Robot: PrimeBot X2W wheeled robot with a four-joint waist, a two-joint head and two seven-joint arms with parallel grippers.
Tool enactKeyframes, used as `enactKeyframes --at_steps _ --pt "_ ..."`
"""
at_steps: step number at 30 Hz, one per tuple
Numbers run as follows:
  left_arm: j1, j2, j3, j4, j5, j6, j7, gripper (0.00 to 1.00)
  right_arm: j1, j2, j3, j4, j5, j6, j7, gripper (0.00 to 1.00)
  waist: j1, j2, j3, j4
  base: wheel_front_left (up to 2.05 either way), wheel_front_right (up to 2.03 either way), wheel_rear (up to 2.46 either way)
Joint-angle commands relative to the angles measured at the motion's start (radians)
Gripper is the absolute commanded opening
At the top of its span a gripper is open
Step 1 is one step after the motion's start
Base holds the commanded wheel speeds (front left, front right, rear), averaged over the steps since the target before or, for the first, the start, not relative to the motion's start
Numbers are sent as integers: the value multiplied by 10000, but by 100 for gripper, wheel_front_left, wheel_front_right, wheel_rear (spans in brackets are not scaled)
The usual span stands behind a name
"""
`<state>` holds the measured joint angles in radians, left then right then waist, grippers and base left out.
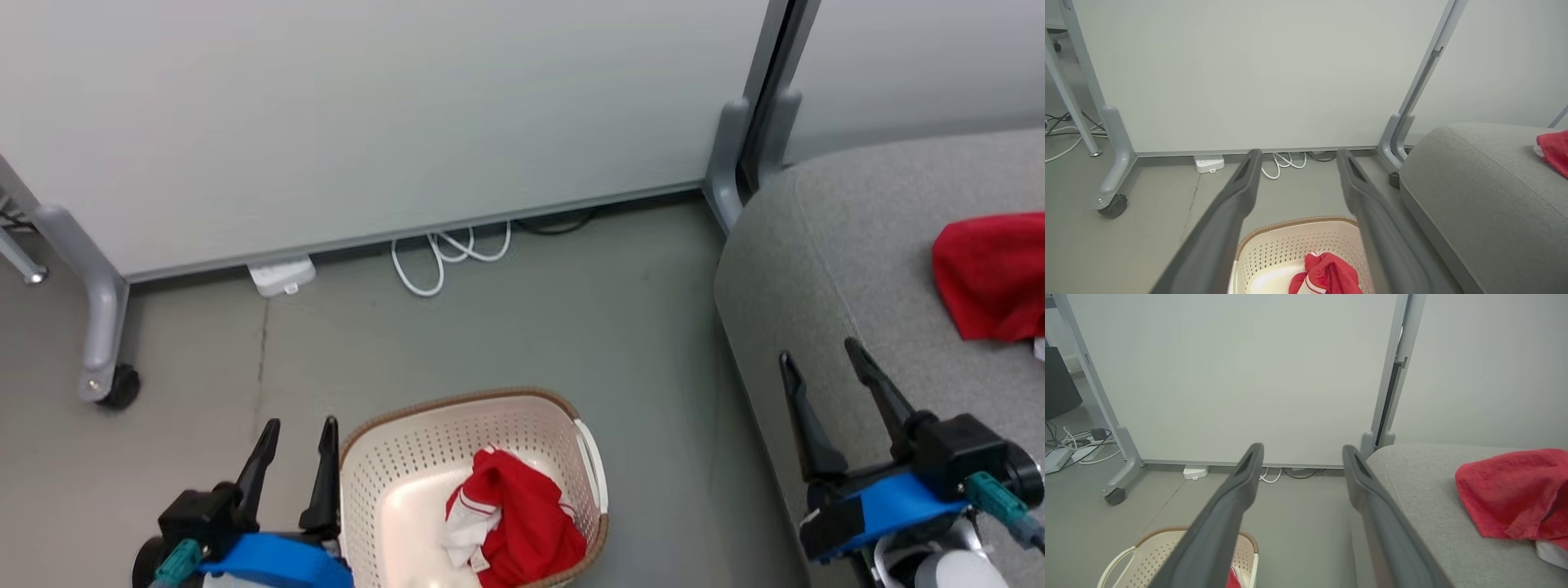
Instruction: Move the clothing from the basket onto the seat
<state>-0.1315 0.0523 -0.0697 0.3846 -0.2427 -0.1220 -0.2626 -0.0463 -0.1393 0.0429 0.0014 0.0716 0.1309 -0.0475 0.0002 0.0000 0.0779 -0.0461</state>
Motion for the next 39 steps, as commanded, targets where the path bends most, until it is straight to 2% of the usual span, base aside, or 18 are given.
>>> enactKeyframes --at_steps 1,8,15,18,19,28,31,39 --pt "-306 32 -58 28 65 -29 -33 100 -266 1 28 -92 -19 -3 -35 100 -2 0 975 -165 0 0 0" --pt "-1631 83 -557 766 168 -70 -33 100 -1738 -87 420 -267 -4 -3 -281 100 -2 0 3133 -711 0 0 0" --pt "-3209 431 -1169 2202 236 -90 -33 100 -3355 4 1054 -19 48 -5 -697 100 -2 0 5075 -1533 0 0 0" --pt "-3626 577 -1337 2697 176 -92 -33 100 -3704 103 1262 81 29 -5 -824 100 -2 0 5527 -1787 0 0 0" --pt "-4012 738 -1428 3251 170 -89 -24 100 -4065 200 1484 209 66 -5 -979 100 -2 0 5923 -2048 0 0 0" --pt "-5155 1586 -1546 5297 425 8 147 100 -5120 554 2611 985 363 -5 -1667 100 -2 0 7125 -3194 0 0 0" --pt "-5438 1810 -1548 5650 454 21 196 100 -5325 616 2776 1186 478 -3 -1831 100 -2 0 7430 -3452 0 0 0" --pt "-6030 2298 -1466 6001 526 391 96 100 -5592 786 2970 1544 633 -3 -2078 100 -2 0 7960 -3814 0 0 0"
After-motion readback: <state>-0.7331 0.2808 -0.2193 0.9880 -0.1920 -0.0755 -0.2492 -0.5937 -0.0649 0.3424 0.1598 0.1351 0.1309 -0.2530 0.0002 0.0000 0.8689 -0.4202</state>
